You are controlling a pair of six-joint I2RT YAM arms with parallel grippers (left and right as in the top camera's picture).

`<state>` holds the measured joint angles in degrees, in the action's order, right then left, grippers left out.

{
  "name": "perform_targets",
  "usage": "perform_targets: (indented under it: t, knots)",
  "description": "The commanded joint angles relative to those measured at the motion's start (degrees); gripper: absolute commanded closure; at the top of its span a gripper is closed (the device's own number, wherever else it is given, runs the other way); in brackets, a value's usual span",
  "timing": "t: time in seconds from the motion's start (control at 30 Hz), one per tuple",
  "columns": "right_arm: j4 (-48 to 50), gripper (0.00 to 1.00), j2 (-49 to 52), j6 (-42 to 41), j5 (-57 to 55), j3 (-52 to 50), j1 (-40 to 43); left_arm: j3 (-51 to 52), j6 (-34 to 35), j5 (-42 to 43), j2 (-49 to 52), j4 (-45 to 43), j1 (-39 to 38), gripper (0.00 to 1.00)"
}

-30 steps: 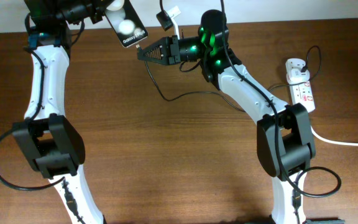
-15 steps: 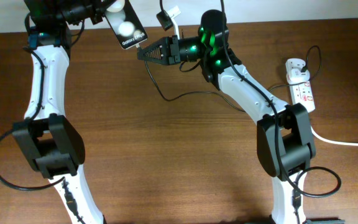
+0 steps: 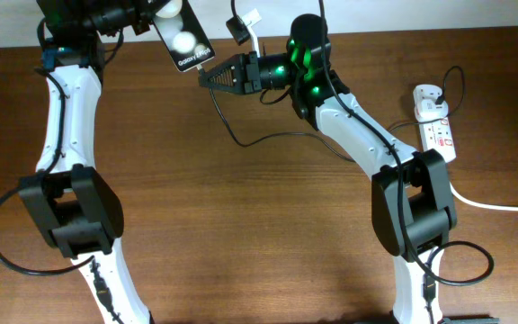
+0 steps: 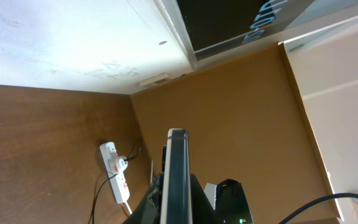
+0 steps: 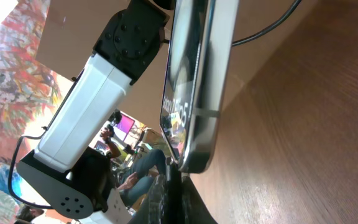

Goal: Plug charger to phone and switch on socket
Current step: 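Open the right gripper, release the plug, and pull it away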

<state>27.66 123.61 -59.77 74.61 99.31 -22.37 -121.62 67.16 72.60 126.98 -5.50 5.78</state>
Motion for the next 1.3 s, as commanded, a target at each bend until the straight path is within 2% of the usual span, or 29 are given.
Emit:
perform_targets:
  t: [0.0,0.57,0.63,0.8,1.13,1.27]
  knots:
    - [0.2,0.96,0.3,0.8,-0.9,0.4,0.0,-1.0,1.0,1.3,-0.4,-0.5,-0.8,1.0]
    - [0.3,0.96,0.3,-3.8,-1.0,0.5,0.0,-1.0,-1.3,10.1,-0.4,-0.5,-2.8,1.0]
    - [0.3,0.96,0.3,-5.5,-1.8,0.5,0.0,-1.0,-3.8,11.2,-0.4,-0.5,-3.1,1.0]
    - [0.3,0.96,0.3,-10.1,-4.5,0.5,0.0,-1.0,-3.9,11.0,-0.4,-0.5,-4.2,1.0]
    - [3.5,0.96,0.3,-12.7,-13.7,0.5,0.0,-1.0,-3.9,10.1,-0.4,-0.5,-4.6,1.0]
    - [4.3,0.96,0.3,-12.8,-13.8,0.5,0.0,-1.0,-7.6,13.8,-0.4,-0.5,-4.7,1.0]
